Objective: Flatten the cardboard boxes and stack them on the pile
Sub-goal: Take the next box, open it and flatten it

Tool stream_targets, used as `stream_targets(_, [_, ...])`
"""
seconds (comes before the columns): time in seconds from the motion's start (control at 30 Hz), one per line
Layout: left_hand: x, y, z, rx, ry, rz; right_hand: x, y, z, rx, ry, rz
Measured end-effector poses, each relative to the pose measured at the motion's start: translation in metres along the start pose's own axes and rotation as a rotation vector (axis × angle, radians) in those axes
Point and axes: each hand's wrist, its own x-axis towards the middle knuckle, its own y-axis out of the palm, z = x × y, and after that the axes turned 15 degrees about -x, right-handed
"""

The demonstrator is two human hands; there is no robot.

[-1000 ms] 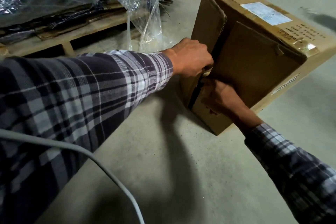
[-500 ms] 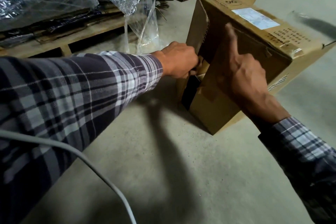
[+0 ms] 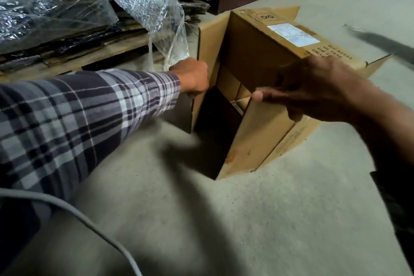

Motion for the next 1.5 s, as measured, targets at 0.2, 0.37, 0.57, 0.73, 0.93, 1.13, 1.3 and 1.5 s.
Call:
stream_targets(0.2, [0.009, 0.015, -0.006, -0.629, -0.309, 0.308, -0.023, -0.023, -0.008, 0.293, 0.002, 0.317])
stream_targets(0.37, [0.007, 0.053, -0.034, -0.221, 0.062, 0.251, -0.023, -0.025, -0.012, 0.282, -0.011, 0.351])
stream_targets(0.57, [0.001, 0.105, -0.05, 0.026, 0.221, 0.451, -0.03, -0.025, -0.017, 0.264, 0.004, 0.403])
stream_targets(0.73, [-0.007, 0.111, -0.054, 0.084, 0.163, 0.503, -0.033, -0.018, -0.017, 0.312, 0.067, 0.423])
stream_targets(0.93, [-0.034, 0.09, -0.032, 0.043, 0.147, 0.489, -0.024, -0.01, -0.015, 0.483, 0.209, 0.433])
stream_targets(1.13, [-0.015, 0.104, -0.012, 0.337, 0.016, 0.741, -0.023, -0.012, -0.009, 0.599, 0.282, 0.444])
stream_targets(1.3, [-0.004, 0.107, -0.014, 0.339, 0.013, 0.822, -0.029, -0.011, -0.013, 0.656, 0.298, 0.449])
stream_targets(1.5, [-0.005, 0.159, 0.045, 0.403, -0.002, 0.794, -0.041, -0.012, -0.017, 0.68, 0.288, 0.439])
